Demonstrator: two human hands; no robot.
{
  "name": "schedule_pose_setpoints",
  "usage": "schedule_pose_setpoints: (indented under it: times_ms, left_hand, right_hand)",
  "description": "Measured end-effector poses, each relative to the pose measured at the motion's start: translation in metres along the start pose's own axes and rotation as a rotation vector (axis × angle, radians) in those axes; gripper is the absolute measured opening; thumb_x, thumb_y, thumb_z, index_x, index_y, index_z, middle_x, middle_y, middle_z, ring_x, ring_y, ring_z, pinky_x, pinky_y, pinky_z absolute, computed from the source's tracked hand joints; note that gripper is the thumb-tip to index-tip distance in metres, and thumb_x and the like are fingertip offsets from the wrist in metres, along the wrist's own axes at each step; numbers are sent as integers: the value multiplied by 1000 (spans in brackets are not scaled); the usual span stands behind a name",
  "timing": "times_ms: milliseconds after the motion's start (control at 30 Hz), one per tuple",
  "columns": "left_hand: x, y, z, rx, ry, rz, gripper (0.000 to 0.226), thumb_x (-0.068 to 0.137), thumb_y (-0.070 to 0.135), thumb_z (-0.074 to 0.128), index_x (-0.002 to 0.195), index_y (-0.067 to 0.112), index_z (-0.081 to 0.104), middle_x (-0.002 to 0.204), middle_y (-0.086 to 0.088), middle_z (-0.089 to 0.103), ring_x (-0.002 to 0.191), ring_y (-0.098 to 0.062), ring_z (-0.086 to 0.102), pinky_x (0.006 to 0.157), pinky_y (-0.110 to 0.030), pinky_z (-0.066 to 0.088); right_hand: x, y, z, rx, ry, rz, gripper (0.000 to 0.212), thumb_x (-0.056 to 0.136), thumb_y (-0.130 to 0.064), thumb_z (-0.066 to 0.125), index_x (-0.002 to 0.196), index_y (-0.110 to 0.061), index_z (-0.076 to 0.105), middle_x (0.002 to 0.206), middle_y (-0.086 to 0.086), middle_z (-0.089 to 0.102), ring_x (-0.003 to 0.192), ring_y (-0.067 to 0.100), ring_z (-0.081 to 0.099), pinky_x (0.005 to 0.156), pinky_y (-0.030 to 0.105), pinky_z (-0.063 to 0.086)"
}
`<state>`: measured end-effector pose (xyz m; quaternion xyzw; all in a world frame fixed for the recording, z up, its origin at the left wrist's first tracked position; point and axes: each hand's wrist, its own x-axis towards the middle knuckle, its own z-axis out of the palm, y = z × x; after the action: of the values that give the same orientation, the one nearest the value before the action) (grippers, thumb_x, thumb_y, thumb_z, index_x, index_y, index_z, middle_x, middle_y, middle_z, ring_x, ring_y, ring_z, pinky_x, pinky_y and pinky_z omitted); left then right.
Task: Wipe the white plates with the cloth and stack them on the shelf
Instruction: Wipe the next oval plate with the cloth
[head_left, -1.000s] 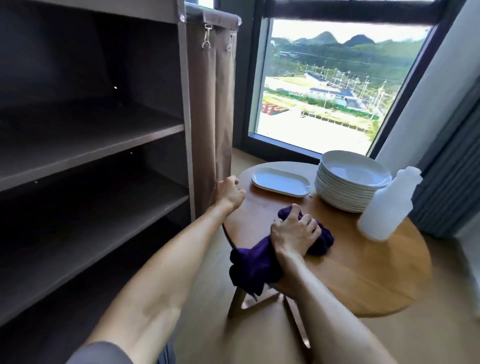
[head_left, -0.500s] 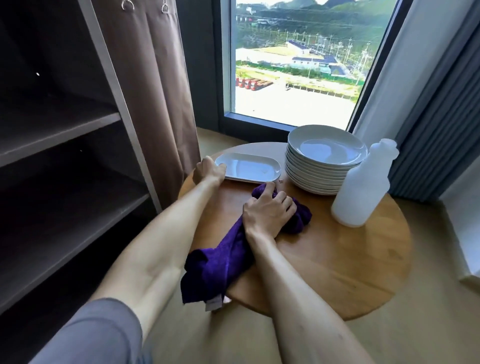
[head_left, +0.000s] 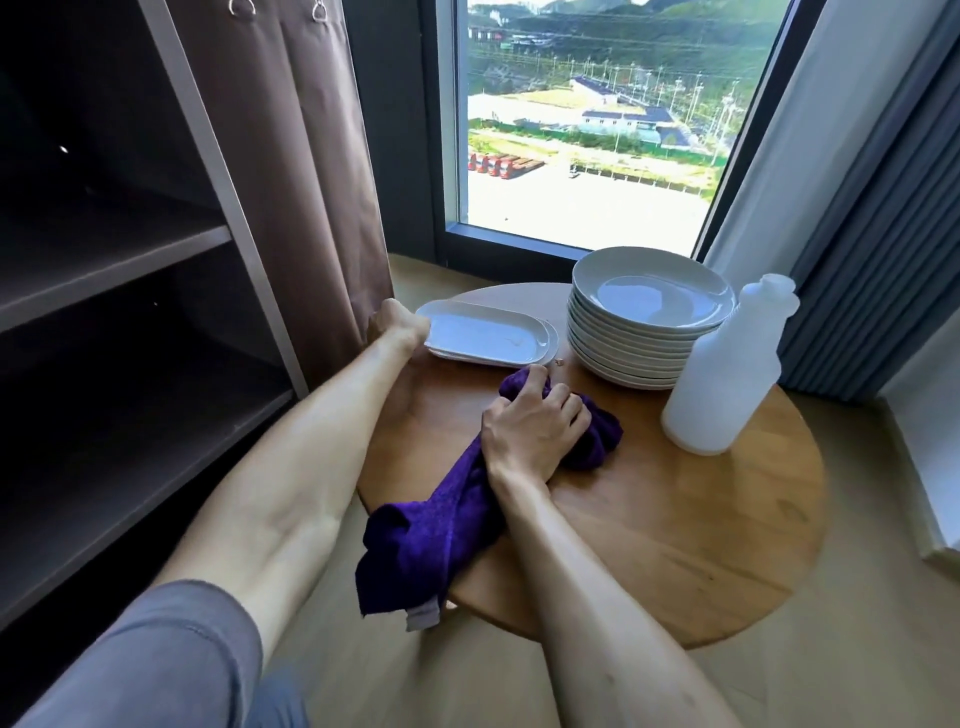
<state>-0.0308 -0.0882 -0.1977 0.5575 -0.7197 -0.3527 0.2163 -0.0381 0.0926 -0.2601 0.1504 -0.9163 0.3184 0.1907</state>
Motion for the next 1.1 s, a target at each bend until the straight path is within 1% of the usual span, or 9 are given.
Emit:
schedule_pose_setpoints:
  times_ms: [100,200,333,433,600,733,800,900,1100]
  left_hand:
    - [-4,2,-15,-307,-101,-64,32,80,-1,56,110,-8,60,99,-20,65,76,-31,65,59,-33,55]
    - [-21,0,-36,-618,-210,-161,28,79,-6,48,106,1,53,84,-14,55,66,-24,55,50,-29,54]
    - [-51,-11,-57,-813,-296,-293,14,77,-1,40,79,8,51,86,-14,58,82,-31,60,81,-43,59]
    - [-69,-29,-70,-882,-294,-308,22,87,7,41,99,7,59,106,-20,66,97,-38,65,90,-49,58]
    - [-105,-54,-85,-1002,-281,-281,25,100,19,40,114,8,58,95,-15,66,88,-31,63,73,-38,54]
    - [-129,-72,-96,-1098,-295,-251,36,103,32,38,121,10,61,119,-19,69,110,-35,65,103,-48,52]
    - [-140,-80,-103,-1163,-318,-237,39,106,36,37,122,11,61,114,-17,70,107,-34,66,100,-47,53]
    - [-157,-89,-116,-1206,-415,-189,40,109,42,34,112,14,62,100,-13,71,94,-29,68,87,-44,57]
    - [-171,-91,-145,-1299,-557,28,63,99,63,46,135,15,64,132,-19,67,124,-33,64,111,-53,47]
  right_hand:
    - [0,0,-1,-16,-17,-1,43,66,-21,66,108,-12,64,96,19,67,96,37,58,101,47,33]
    - [-2,0,-6,-21,-43,2,45,69,-21,64,113,-11,63,99,20,67,99,37,58,103,47,32]
    - [-3,-2,-16,13,-81,36,54,75,-19,66,125,-1,59,110,23,68,107,39,58,104,48,32]
    - [-5,-3,-25,40,-123,50,44,82,-19,66,122,-1,60,115,23,67,111,39,57,103,47,32]
    - [-10,-20,-69,354,-113,243,32,88,-22,61,113,-3,60,109,20,72,108,40,64,98,43,37]
    - [-20,-49,-126,756,-135,306,25,102,-9,46,116,9,55,113,1,74,116,15,66,99,22,42]
    - [-12,-65,-132,822,-40,260,37,99,-7,57,134,2,53,129,18,64,122,32,59,104,34,42]
    - [-15,-99,-142,954,-42,152,41,91,-11,69,130,-12,57,112,2,67,100,17,64,90,16,48]
    - [-61,-153,-140,734,-378,-264,32,83,-22,76,114,-23,70,103,0,72,95,16,66,89,32,53]
